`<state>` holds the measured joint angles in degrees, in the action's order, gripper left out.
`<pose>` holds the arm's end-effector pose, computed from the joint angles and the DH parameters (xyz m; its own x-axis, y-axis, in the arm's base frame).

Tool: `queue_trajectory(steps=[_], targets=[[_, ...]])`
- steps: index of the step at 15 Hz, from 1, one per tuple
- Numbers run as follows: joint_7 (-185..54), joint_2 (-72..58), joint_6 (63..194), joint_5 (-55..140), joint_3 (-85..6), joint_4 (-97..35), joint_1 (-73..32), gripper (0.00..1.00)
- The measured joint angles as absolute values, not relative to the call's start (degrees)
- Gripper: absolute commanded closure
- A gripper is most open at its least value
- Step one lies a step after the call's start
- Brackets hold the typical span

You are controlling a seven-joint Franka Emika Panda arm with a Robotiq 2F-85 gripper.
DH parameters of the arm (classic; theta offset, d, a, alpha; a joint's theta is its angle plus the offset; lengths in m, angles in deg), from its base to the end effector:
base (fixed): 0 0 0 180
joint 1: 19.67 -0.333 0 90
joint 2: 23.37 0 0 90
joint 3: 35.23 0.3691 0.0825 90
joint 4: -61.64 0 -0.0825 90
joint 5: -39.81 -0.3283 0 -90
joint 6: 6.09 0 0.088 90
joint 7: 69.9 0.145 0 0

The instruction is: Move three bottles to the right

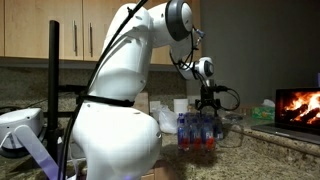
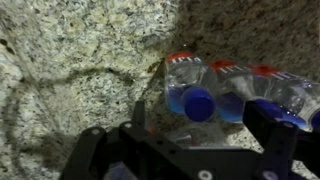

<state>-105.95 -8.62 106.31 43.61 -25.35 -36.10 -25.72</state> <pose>0.5775 0.1479 0.4764 0.6004 0.7996 -0.0085 0.7996 -0.6003 0.0157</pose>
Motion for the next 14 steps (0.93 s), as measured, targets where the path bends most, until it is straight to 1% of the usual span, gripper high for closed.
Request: queue_trajectory(steps=[3,4,5,7,8,9,14], targets=[[-113.24,-6.71,101.18,42.37,-24.96,-34.41,-25.72,0.00],[-115.08,-6.05,99.37,42.35,-24.84,-33.66,-25.73,0.05],[-116.67,-5.31,97.62,42.35,-24.74,-32.80,-25.74,0.26],[-118.78,-3.93,95.27,42.36,-24.59,-31.24,-25.78,0.31],[-119.54,-3.30,94.78,42.37,-24.55,-30.54,-25.78,0.37],[-120.11,-2.78,94.55,42.37,-24.52,-29.96,-25.78,0.46],[-121.23,-0.79,94.37,42.37,-24.50,-27.68,-25.78,0.78]])
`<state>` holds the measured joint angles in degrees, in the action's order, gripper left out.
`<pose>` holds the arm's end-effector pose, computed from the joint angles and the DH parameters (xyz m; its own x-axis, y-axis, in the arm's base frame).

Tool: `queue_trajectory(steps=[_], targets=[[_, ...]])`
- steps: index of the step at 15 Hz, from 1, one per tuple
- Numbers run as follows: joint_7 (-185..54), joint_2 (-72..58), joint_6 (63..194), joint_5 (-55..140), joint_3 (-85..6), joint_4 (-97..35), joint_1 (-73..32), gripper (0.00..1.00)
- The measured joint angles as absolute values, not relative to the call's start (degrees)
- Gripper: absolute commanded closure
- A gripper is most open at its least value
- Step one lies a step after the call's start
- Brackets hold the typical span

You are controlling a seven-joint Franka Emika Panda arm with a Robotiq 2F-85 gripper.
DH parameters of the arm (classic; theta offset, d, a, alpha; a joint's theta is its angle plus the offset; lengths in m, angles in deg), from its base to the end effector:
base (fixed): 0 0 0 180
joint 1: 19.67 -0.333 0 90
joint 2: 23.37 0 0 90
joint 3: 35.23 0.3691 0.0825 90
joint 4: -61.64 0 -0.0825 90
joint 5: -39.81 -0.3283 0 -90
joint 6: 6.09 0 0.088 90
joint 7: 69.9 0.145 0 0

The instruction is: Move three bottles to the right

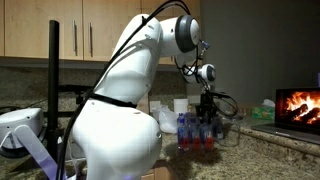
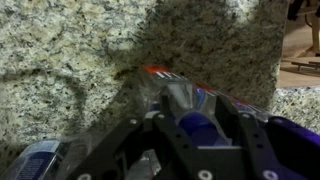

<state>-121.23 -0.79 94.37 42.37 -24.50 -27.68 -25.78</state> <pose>0.5901 0.1557 0.4399 0.3577 0.9289 -0.0962 0.9140 -0.3693 -0.1681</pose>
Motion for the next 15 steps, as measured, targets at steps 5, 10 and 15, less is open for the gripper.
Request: queue_trajectory(steps=[5,10,15], targets=[[-120.03,-0.06,94.37,42.16,-24.63,-26.25,-25.79,0.94],[-112.81,0.02,94.78,39.63,-24.36,-26.21,-26.00,0.64],[-104.59,-0.26,97.13,37.60,-23.78,-26.22,-27.00,0.33]])
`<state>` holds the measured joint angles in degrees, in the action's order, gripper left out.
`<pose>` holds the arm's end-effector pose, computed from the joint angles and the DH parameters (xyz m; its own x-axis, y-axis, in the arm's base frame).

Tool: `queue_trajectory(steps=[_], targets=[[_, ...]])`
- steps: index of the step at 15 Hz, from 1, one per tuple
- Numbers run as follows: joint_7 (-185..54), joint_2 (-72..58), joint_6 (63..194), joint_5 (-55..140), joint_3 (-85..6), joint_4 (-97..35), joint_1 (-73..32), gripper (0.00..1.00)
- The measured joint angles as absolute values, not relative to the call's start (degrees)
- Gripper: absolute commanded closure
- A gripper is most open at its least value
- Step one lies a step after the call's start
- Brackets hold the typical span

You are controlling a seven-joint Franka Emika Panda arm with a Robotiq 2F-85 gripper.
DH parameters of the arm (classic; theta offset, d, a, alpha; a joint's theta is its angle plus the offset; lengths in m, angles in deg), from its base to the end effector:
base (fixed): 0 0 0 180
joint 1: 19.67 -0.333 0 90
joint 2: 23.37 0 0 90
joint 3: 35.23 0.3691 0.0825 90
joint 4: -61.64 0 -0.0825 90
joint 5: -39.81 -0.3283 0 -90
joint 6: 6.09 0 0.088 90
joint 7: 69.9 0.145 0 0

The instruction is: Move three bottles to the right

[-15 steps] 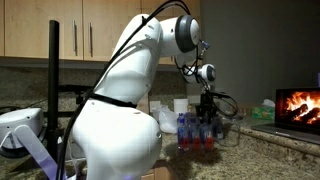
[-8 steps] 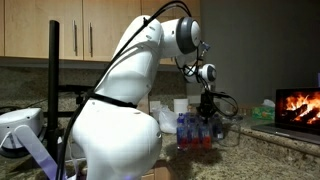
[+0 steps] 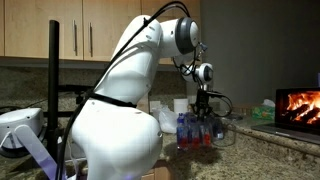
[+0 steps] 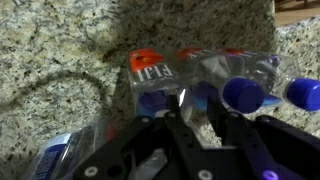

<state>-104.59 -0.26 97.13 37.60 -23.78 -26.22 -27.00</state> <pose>0.5949 0.1874 0.4487 0.6095 0.7918 -0.0406 0.7772 -0.6068 -0.1666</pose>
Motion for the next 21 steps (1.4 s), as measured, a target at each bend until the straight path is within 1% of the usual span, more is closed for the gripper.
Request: queue_trajectory(steps=[5,7,21], targets=[[-96.74,-1.03,100.70,37.52,-23.44,-26.44,-27.75,0.02],[-94.48,-1.30,101.82,37.52,-23.43,-26.65,-27.86,0.00],[-87.76,-6.50,104.03,37.55,-25.21,-33.01,-27.83,0.00]])
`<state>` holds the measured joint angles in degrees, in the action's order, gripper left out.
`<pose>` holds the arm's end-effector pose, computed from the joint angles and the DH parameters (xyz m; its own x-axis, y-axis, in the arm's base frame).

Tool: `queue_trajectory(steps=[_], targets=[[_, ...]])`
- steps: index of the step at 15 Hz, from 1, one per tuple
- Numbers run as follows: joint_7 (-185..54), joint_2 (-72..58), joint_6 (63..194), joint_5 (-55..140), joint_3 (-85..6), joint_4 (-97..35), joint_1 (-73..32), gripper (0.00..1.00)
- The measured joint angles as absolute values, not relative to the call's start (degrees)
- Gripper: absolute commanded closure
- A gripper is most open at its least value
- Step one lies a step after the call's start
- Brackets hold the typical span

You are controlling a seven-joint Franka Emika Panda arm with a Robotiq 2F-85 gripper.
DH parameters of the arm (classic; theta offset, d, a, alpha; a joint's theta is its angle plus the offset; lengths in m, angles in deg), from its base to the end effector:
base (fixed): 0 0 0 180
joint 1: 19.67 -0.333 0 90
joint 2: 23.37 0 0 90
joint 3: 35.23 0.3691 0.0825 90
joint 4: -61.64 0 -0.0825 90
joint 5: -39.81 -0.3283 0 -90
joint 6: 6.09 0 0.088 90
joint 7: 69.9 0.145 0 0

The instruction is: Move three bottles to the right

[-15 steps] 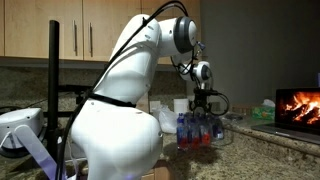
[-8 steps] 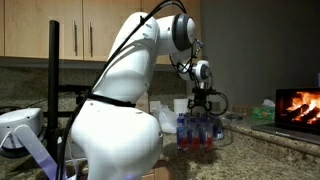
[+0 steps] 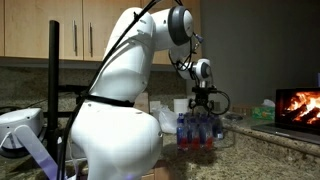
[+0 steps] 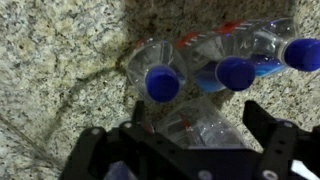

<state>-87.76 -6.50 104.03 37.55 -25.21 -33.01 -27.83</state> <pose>0.5777 0.1819 0.4742 0.8208 0.5711 0.0066 0.5693 -0.8172 -0.0894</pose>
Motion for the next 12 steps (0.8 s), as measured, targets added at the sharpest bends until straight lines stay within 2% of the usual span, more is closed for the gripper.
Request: queue_trajectory(steps=[8,9,10,12], targets=[[-86.18,-9.76,104.50,37.60,-26.55,-38.07,-27.61,0.00],[-86.18,-9.67,104.49,37.60,-26.55,-38.36,-27.61,0.07],[-86.18,-9.48,104.48,37.60,-26.55,-38.50,-27.61,0.26],[-86.18,-9.10,104.47,37.59,-26.55,-38.52,-27.60,0.40]])
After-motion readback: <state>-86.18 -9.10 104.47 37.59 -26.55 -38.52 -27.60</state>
